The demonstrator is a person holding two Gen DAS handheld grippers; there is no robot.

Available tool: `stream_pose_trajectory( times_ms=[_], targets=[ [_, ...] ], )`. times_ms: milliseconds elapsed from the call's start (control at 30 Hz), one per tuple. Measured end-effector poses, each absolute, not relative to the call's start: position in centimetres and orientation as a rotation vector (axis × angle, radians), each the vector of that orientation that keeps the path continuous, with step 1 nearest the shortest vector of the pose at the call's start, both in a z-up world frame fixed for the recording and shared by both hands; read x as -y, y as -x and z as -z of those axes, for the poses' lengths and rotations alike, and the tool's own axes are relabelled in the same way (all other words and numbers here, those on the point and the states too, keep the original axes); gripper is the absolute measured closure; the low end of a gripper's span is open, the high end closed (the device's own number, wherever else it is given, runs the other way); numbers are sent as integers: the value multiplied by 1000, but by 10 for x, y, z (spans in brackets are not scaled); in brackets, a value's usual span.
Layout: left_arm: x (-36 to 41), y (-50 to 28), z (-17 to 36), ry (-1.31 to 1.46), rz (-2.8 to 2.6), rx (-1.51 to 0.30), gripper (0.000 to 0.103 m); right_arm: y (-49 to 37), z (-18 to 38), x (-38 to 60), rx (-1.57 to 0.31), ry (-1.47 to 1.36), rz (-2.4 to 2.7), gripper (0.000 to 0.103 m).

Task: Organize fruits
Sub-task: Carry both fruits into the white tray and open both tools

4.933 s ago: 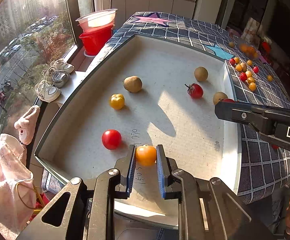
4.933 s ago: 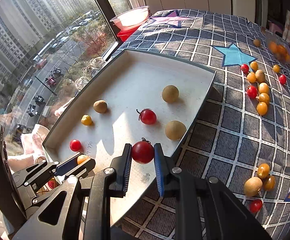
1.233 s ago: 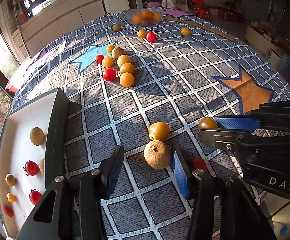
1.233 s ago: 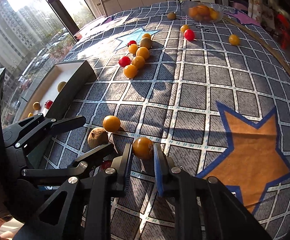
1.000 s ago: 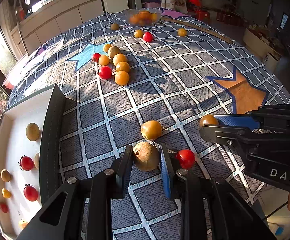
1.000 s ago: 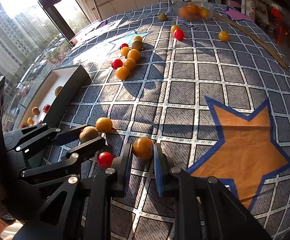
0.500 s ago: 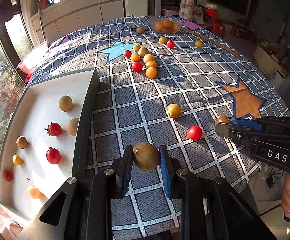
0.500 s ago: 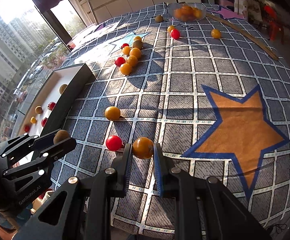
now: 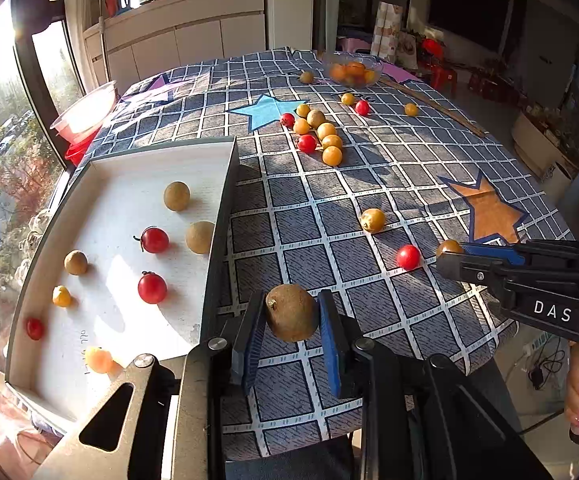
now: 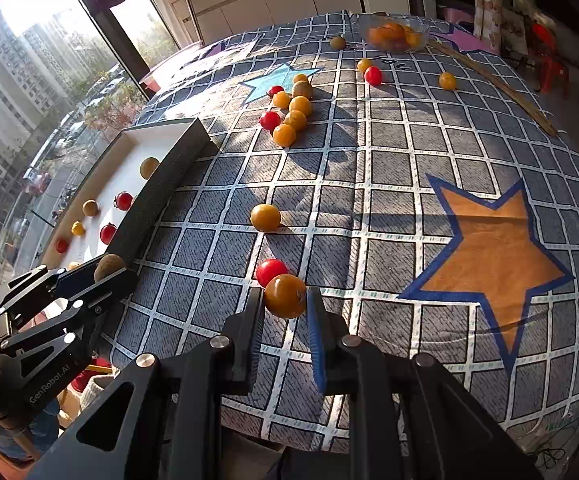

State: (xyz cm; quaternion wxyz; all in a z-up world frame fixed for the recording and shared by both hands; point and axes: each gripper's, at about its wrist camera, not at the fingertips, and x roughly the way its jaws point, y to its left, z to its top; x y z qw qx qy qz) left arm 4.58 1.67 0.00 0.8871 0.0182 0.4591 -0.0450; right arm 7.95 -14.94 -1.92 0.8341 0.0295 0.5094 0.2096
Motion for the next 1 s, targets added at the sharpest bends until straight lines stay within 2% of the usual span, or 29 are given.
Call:
stream_pose_trajectory(
  times_ms=[1000],
  targets=[
    [-177,-19,-5,158,-212,-899,75,-74,-6,0,-1073,67,-638,80]
  ],
)
